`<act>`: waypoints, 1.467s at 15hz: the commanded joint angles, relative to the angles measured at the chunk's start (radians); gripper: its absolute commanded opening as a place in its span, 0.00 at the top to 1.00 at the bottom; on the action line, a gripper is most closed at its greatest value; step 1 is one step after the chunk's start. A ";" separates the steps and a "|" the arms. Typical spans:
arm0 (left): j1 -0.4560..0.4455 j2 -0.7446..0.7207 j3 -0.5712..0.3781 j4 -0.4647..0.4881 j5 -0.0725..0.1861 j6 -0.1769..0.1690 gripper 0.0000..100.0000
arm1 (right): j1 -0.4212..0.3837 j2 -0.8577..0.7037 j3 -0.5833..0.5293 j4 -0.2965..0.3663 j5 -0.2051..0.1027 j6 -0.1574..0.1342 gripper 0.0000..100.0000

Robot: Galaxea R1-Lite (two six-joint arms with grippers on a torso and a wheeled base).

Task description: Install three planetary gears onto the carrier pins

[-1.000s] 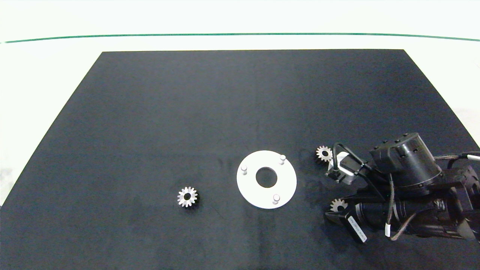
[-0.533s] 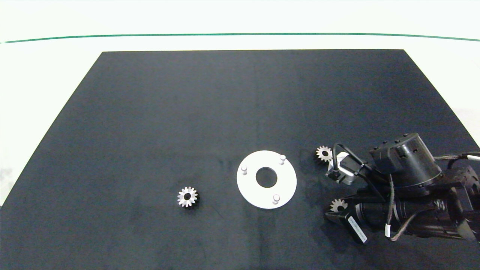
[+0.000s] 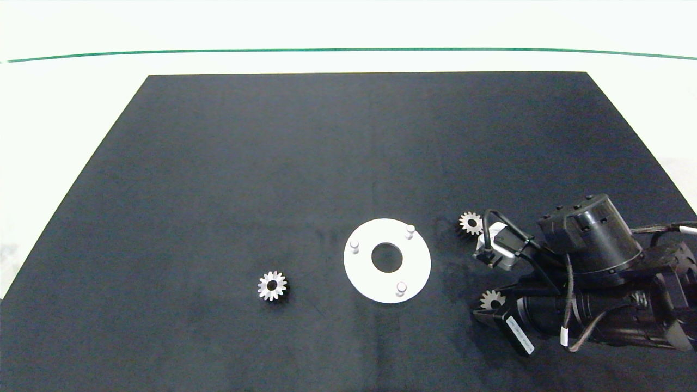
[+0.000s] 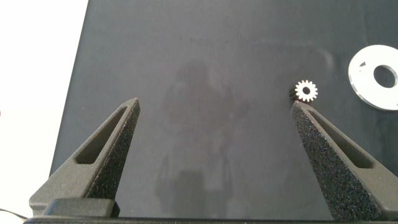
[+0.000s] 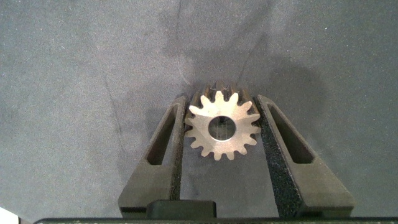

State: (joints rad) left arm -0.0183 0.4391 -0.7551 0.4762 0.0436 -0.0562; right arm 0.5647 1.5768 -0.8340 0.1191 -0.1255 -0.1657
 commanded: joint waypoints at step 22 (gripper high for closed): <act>-0.012 0.003 -0.001 0.002 0.001 -0.001 0.00 | 0.032 -0.067 -0.068 0.097 -0.009 -0.015 0.00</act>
State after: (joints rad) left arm -0.0306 0.4419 -0.7562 0.4762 0.0436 -0.0557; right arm 0.5949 1.5047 -0.9045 0.2153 -0.1345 -0.1789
